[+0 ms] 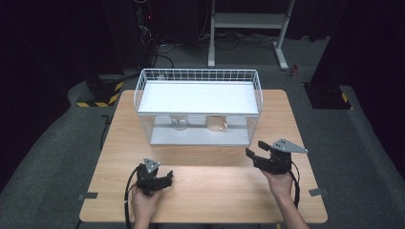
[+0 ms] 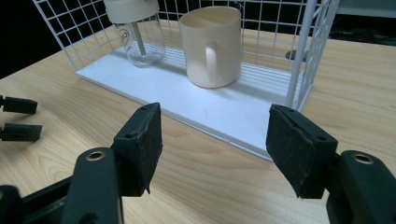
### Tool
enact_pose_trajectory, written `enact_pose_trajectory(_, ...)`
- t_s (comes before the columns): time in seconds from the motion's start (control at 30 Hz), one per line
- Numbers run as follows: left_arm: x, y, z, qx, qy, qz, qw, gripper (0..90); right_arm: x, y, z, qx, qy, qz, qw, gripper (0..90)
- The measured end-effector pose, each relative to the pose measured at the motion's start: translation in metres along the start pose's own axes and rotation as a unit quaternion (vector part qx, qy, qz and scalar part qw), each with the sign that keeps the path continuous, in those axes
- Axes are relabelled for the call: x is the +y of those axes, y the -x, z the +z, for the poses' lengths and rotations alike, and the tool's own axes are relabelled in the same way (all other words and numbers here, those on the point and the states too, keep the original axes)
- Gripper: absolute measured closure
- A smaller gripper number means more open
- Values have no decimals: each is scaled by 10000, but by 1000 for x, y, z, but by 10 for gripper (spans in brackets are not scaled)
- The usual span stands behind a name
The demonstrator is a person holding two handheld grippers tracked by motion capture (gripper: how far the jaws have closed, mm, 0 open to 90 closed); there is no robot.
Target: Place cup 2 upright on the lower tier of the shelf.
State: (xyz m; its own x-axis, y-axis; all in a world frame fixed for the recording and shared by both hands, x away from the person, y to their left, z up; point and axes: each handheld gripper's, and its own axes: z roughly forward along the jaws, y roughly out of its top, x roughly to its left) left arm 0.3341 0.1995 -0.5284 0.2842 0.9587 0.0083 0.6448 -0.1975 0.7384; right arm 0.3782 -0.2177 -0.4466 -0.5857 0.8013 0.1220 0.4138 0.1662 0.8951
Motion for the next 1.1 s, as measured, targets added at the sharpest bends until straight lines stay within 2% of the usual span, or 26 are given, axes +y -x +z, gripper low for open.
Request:
enact_pose_trajectory(0.67,0,0,0,1,0,0,10000,192,-27,11,-9,-98,-192,129,9997,366)
enact_pose_trajectory(0.97,0,0,0,4,0,-2,10000,192,-40,18,-11,-207,-360,160,9990,365)
enact_pose_trajectory(1.1,0,0,0,3,0,-2,10000,192,-45,20,-9,-292,-534,125,9981,365)
